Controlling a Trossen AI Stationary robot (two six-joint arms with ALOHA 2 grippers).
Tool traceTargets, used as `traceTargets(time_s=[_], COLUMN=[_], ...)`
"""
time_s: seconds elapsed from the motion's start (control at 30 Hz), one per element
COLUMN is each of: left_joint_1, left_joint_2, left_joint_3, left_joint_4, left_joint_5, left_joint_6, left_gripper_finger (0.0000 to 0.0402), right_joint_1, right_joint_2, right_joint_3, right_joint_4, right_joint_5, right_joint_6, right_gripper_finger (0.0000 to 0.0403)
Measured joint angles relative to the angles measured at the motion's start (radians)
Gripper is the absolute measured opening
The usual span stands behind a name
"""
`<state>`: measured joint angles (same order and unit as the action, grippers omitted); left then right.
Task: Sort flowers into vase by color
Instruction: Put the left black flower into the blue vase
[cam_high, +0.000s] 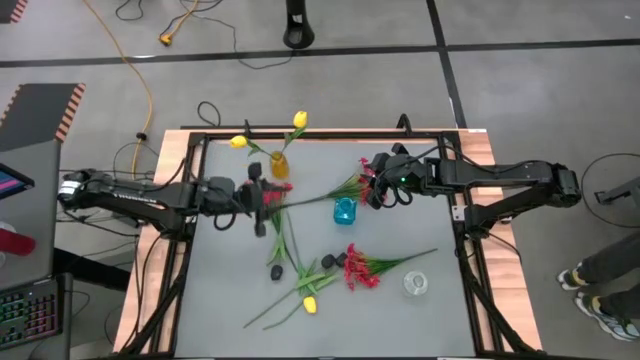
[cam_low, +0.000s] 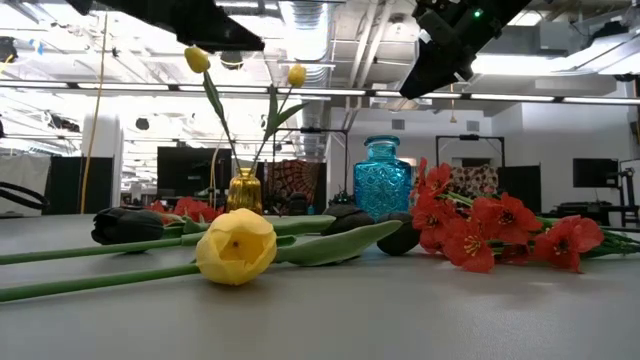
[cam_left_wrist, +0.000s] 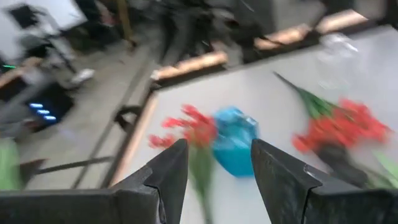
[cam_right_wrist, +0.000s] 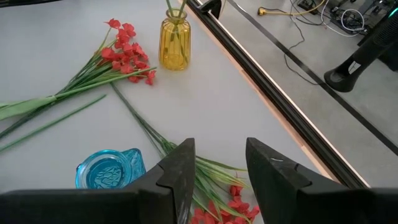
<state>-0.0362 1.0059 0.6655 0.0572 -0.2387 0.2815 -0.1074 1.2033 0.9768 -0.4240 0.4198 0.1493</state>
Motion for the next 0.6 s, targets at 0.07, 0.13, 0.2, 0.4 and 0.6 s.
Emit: traceTargets(time_s=[0.07, 0.13, 0.2, 0.4, 0.6], left_joint_1=[-0.015, -0.022, -0.023, -0.023, -0.023], left_joint_2=[0.010, 0.027, 0.051, 0.165, 0.281], left_joint_3=[0.000, 0.000, 0.000, 0.000, 0.032], left_joint_4=[-0.057, -0.092, -0.134, -0.194, -0.351], left_joint_5=[0.029, 0.065, 0.106, 0.199, 0.247], left_joint_6=[-0.008, -0.021, -0.025, -0.015, 0.033], left_gripper_finger=[0.0165, 0.0165, 0.0165, 0.0165, 0.0165], right_joint_1=[0.000, 0.000, 0.000, 0.000, 0.000], right_joint_2=[0.000, 0.000, 0.000, 0.000, 0.000], right_joint_3=[0.000, 0.000, 0.000, 0.000, 0.000], right_joint_4=[0.000, 0.000, 0.000, -0.001, -0.001], right_joint_5=[0.000, 0.000, 0.000, 0.000, 0.000], right_joint_6=[0.000, 0.000, 0.000, 0.000, 0.000], right_gripper_finger=[0.0168, 0.0168, 0.0168, 0.0168, 0.0168])
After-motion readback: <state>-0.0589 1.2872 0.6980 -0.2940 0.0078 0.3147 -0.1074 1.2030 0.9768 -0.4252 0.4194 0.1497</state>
